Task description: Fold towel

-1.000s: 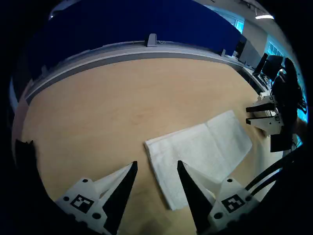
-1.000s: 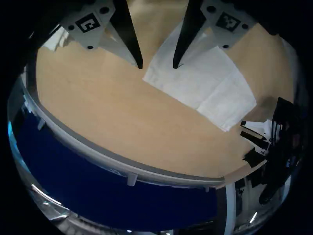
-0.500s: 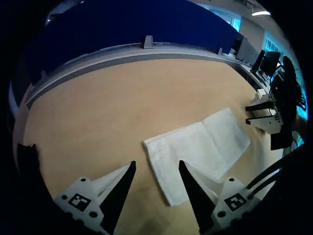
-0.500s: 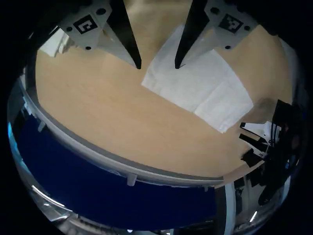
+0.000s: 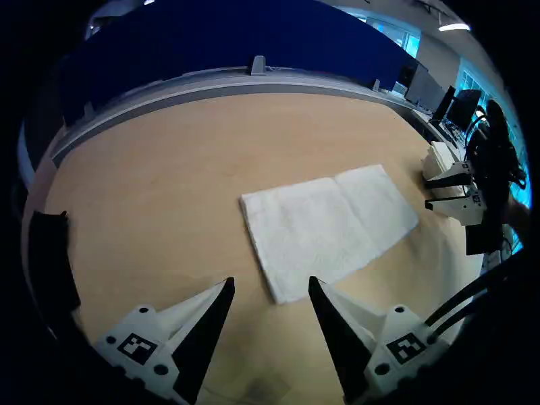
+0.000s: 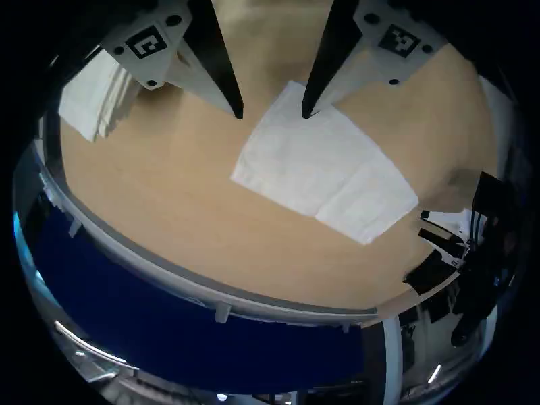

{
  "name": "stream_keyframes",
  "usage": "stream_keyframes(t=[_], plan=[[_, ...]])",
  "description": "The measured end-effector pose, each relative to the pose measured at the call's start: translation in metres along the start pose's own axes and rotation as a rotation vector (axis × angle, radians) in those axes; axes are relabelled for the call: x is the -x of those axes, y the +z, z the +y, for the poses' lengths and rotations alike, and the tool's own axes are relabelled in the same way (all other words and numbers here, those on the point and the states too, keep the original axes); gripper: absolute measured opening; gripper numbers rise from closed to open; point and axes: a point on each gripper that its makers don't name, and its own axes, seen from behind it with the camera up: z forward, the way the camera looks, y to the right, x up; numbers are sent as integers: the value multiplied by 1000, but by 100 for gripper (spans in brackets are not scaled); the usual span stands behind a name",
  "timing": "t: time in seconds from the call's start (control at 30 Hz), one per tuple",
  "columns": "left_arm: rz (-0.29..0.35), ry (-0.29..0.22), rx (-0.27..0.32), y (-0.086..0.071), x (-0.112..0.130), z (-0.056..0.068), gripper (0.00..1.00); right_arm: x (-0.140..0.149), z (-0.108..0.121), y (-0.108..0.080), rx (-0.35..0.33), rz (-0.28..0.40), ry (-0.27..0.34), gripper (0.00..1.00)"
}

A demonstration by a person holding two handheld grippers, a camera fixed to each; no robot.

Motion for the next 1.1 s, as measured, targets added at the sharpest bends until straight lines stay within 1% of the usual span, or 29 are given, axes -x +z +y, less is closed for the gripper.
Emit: stream_keyframes(t=[0.2,0.37,0.53,0.67,0.77,0.83,0.9,1.1], plan=[[-6,14,-3,-12,21,7,81,16,-9,-12,-6,-9,2,67],[-4,14,-7,-16,25,8,80,22,-12,-13,-11,-17,1,67],[6,5,-13,-22,25,7,80,23,-13,-10,-9,-20,-6,69],[17,11,-23,-29,27,6,81,25,-16,-8,-18,-27,-11,80],[18,12,-30,-35,30,6,81,28,-19,-5,-27,-36,-15,80],[20,11,-37,-40,33,6,82,31,-21,-3,-32,-43,-18,83],[24,11,-44,-46,35,5,91,34,-23,0,-37,-49,-20,86],[46,5,-83,-68,44,3,92,34,-27,8,-50,-57,-29,86]])
